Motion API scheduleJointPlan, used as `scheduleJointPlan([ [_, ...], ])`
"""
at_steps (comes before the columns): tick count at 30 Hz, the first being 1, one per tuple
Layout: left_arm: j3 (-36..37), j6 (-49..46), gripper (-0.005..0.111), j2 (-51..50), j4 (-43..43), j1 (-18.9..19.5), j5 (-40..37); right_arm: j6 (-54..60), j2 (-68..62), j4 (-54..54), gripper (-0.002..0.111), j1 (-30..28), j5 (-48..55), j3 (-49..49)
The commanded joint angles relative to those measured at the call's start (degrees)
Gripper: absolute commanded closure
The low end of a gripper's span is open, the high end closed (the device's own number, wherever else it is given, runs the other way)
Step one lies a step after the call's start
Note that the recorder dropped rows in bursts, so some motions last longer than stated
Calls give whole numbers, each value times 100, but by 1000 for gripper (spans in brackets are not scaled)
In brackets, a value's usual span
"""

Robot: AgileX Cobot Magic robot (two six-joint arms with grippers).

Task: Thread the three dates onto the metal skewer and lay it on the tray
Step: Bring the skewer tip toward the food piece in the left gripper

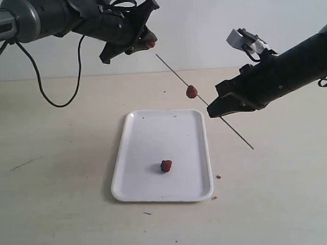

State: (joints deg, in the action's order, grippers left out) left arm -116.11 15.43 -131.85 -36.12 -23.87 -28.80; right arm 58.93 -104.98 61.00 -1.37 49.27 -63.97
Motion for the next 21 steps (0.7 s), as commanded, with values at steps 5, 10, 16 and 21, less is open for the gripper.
scheduleJointPlan([
  [5, -14, -8, 79, 25, -54, -11, -17, 444, 5, 575, 108, 8, 8, 21],
  [10, -14, -8, 79, 25, -57, -11, -40, 511, 5, 646, 108, 8, -3, 21],
  [16, -14, -8, 79, 25, -105, -11, -40, 510, 5, 590, 108, 8, 48, 21],
  [21, -14, -8, 79, 25, -210, -11, -74, 537, 5, 582, 108, 8, 103, 21],
])
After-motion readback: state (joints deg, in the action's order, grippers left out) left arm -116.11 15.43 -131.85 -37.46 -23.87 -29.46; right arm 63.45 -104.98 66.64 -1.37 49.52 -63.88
